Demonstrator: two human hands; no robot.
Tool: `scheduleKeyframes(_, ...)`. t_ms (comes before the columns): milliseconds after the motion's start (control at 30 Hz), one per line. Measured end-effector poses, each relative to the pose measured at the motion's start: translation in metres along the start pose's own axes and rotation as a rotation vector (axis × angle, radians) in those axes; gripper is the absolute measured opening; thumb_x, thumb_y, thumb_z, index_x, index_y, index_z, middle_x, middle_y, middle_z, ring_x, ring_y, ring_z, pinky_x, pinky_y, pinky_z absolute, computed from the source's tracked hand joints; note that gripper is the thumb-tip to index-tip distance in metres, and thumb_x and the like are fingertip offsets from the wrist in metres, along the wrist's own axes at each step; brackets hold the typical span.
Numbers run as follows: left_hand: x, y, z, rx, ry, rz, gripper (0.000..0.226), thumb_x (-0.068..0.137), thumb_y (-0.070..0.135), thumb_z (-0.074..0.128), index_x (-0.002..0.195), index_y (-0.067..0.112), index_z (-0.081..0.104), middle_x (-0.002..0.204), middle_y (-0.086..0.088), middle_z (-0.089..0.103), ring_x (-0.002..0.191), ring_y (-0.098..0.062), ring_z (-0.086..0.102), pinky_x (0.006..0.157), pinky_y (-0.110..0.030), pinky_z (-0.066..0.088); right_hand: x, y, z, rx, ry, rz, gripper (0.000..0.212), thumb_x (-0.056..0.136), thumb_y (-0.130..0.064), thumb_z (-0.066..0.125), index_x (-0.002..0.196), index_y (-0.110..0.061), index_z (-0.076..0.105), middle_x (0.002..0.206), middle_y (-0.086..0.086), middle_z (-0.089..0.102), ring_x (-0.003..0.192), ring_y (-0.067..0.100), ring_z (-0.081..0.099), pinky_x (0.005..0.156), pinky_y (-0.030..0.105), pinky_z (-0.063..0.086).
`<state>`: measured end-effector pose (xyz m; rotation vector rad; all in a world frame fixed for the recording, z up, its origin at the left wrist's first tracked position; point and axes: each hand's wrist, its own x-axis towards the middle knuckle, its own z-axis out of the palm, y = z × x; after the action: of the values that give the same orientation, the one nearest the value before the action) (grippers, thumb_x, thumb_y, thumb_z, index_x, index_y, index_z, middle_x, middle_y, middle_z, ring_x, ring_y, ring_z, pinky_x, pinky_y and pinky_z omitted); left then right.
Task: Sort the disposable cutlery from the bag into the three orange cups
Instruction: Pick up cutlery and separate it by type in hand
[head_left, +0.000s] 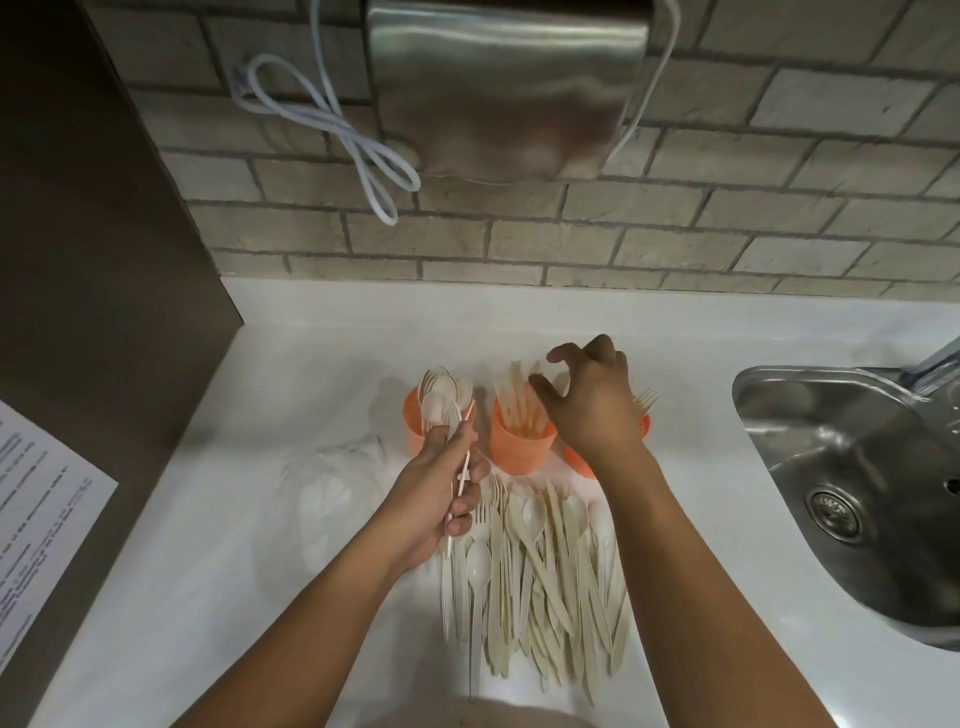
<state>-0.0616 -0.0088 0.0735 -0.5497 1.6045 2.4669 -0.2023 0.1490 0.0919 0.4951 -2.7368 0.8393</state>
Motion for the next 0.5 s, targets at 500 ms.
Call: scheduleKeyframes(500, -0.005, -0.002, 0.005, 0.143, -0.138, 0.076, 0.031, 0.106, 0.045, 0.050, 0.137, 0.043, 0.053, 0.075, -0.002, 0.050, 0.047, -0.012, 0.035, 0.039, -0.022, 0.032, -0.046, -0.029, -0.008, 0.712, -0.330, 0.131, 0.007, 0.097, -0.012, 0.069, 0.094, -0.006, 0.069, 0.083, 0.016, 0.070, 0.066, 0.015, 0.062, 0.063, 0.032, 0.053)
